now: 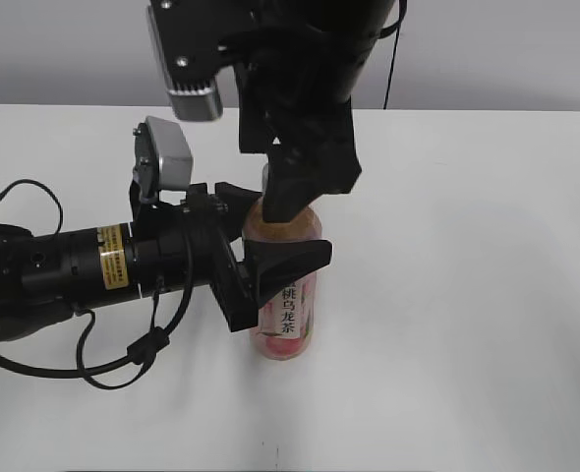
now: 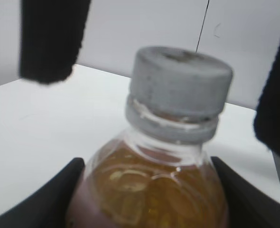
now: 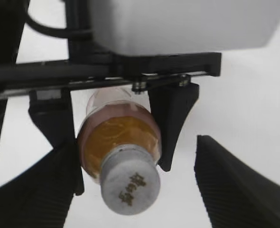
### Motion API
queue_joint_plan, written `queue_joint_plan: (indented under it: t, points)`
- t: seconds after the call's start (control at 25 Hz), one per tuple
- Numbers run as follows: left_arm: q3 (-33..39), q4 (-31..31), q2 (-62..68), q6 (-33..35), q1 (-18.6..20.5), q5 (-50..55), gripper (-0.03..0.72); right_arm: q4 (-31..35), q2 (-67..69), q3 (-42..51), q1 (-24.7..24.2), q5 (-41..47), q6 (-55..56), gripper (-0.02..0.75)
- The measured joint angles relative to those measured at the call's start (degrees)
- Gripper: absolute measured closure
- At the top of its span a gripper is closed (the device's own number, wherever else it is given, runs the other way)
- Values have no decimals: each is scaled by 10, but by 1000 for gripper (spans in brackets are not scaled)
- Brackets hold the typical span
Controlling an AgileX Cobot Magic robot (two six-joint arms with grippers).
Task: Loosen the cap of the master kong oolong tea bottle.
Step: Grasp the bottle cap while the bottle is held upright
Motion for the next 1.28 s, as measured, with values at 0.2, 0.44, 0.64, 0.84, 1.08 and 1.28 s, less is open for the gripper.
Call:
queue_joint_plan:
  t: [0.2,0.44,0.64,0.84,1.08,1.28]
  points:
    - [0,-1,0,0,0,0,225,0,-2,-30,0,1,178,164]
    - [0,-1,0,0,0,0,225,-1,-14,-38,0,1,396,167]
    - [0,-1,0,0,0,0,225,-1,-15,-38,0,1,542,168]
    - [0,-1,0,0,0,0,225,-3,-20,-34,0,2,627,172]
    - [0,-1,0,-1,0,0,225,-11,-56,9,0,2,683,172]
    - [0,-1,0,-1,0,0,225,-9,-48,17,0,3,703,173]
